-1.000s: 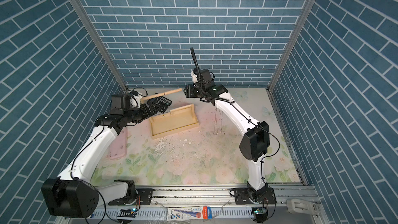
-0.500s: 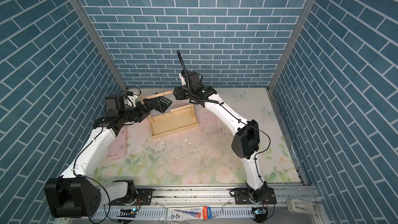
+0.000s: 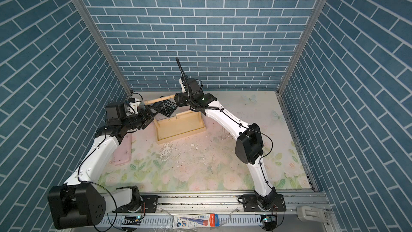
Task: Take the necklace off the jewelry display stand
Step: Take off the necklace from the stand.
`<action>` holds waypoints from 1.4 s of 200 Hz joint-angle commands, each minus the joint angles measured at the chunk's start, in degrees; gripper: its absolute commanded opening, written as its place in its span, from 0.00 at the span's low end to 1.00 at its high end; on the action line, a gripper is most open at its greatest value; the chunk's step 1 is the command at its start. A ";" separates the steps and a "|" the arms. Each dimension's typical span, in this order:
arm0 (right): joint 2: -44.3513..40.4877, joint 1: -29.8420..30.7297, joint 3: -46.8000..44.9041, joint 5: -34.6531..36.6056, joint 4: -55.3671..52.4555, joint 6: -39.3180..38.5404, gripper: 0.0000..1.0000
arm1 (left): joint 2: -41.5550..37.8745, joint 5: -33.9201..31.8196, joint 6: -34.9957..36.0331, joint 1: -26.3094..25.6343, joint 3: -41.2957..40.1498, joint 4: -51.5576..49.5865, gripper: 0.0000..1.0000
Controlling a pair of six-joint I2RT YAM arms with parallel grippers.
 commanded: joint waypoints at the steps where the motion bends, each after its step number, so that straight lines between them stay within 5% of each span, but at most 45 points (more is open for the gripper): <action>1: 1.67 0.80 2.81 1.02 1.35 0.21 0.53 | -0.85 2.63 -0.59 0.88 -1.54 4.49 0.99; 280: 9.06 4.07 8.57 2.77 4.34 0.56 0.18 | -0.38 5.64 -4.75 3.06 -5.48 10.89 0.99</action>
